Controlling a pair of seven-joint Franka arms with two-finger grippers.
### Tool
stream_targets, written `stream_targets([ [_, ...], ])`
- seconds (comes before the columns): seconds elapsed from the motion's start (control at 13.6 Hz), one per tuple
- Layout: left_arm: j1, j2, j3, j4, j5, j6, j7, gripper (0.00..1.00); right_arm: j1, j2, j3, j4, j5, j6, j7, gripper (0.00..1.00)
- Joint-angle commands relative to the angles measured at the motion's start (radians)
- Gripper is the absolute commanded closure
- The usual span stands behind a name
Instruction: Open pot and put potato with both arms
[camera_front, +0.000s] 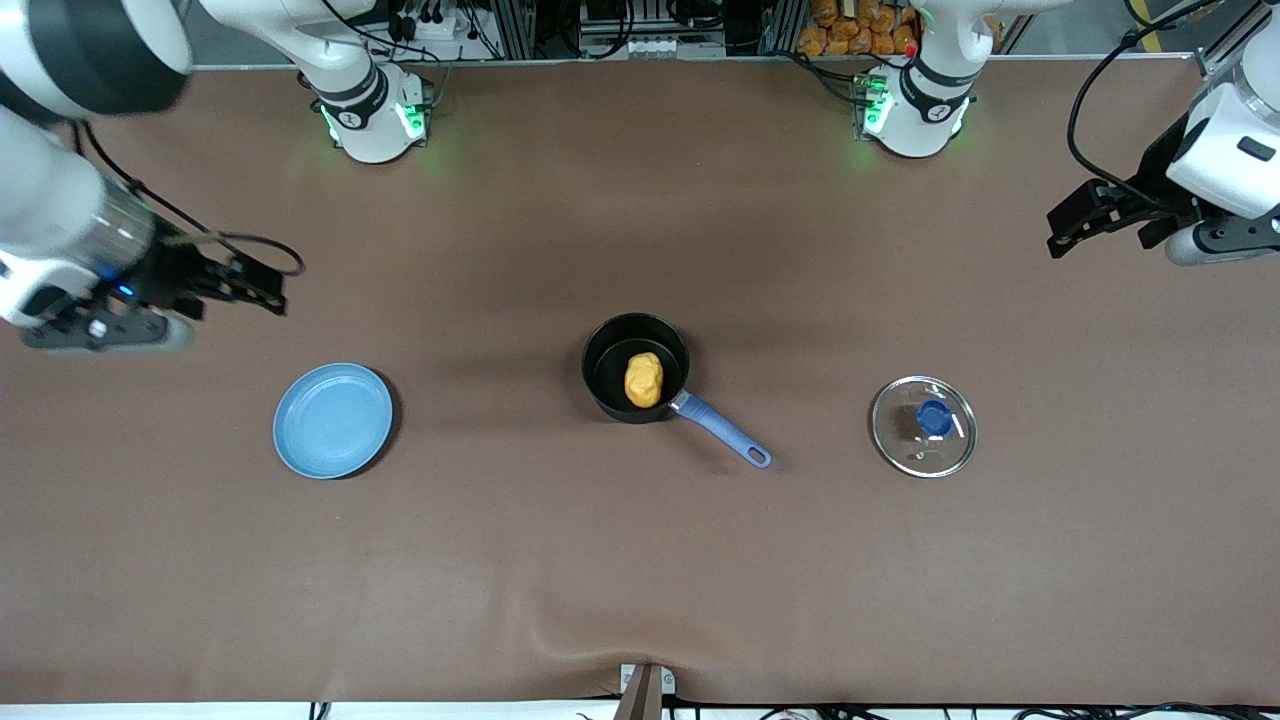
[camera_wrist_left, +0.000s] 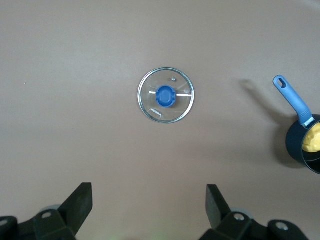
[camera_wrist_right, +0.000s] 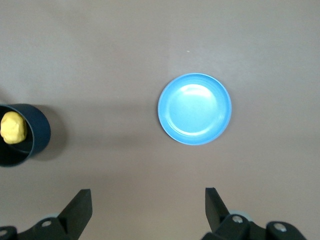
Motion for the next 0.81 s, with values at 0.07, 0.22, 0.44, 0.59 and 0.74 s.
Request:
stream_targets([
  [0.07,0.014,-0.012,-0.007,0.011,0.005,-0.024,0.012,0.00,-0.016,-0.074,-0.066,-0.026,-0.004,-0.049,-0.096,0.00],
  [0.22,0.011,-0.014,-0.008,0.008,0.004,-0.024,0.012,0.00,-0.043,-0.113,-0.062,-0.026,-0.014,-0.103,-0.096,0.00],
  [0.44,0.010,-0.011,-0.010,0.008,0.002,-0.026,0.012,0.00,-0.077,-0.163,-0.056,-0.027,-0.032,-0.146,-0.114,0.00],
  [0.59,0.011,-0.006,-0.011,0.011,-0.019,-0.026,0.010,0.00,-0.079,-0.178,-0.056,-0.032,-0.040,-0.148,-0.142,0.00],
  [0.74,0.011,-0.006,-0.010,0.011,-0.036,-0.026,0.010,0.00,-0.077,-0.178,-0.054,-0.033,-0.049,-0.148,-0.143,0.00],
])
